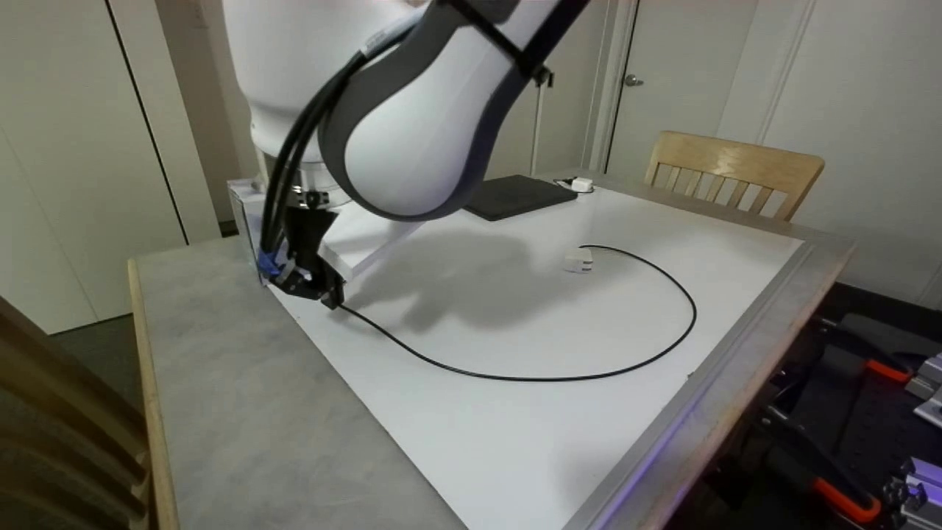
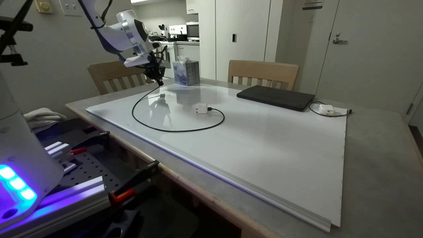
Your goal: Wind the black charging cable
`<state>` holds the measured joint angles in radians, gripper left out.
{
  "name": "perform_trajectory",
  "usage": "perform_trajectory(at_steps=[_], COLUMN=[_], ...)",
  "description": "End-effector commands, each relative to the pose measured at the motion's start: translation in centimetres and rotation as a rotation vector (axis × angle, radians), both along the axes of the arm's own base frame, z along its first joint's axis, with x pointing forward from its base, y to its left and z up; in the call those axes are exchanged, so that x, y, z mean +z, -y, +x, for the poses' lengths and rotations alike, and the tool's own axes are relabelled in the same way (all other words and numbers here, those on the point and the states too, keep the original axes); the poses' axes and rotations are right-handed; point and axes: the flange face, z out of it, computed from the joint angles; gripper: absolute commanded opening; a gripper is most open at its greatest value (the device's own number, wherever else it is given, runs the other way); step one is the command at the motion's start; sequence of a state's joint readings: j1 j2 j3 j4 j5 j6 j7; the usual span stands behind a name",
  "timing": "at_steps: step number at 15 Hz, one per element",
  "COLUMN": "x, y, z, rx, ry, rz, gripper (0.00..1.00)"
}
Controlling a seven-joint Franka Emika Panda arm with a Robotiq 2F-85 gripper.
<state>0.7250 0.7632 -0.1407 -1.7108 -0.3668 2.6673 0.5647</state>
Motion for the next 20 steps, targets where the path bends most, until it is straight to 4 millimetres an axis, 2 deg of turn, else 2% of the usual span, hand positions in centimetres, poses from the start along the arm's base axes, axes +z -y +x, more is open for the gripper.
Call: perform_trajectory(at_steps=[1, 4, 5, 8, 15, 20], x=[-0.1, -0.1, -0.1, -0.1, 0.1, 0.3], y=[-0.2, -0.2, -0.2, 1.0, 8.0, 12.0], z=[0.0, 0.0, 0.0, 0.7, 3.5, 4.4], rx=[0.002, 0.002, 0.002, -0.088, -0.468, -0.756], ry=[-0.002, -0.002, -0.002, 0.000, 0.005, 0.069], rz=[0.000, 0.001, 0.001, -0.040, -0.076, 0.013], gripper=[0.06, 0.06, 0.01, 0.01, 0.01, 0.01])
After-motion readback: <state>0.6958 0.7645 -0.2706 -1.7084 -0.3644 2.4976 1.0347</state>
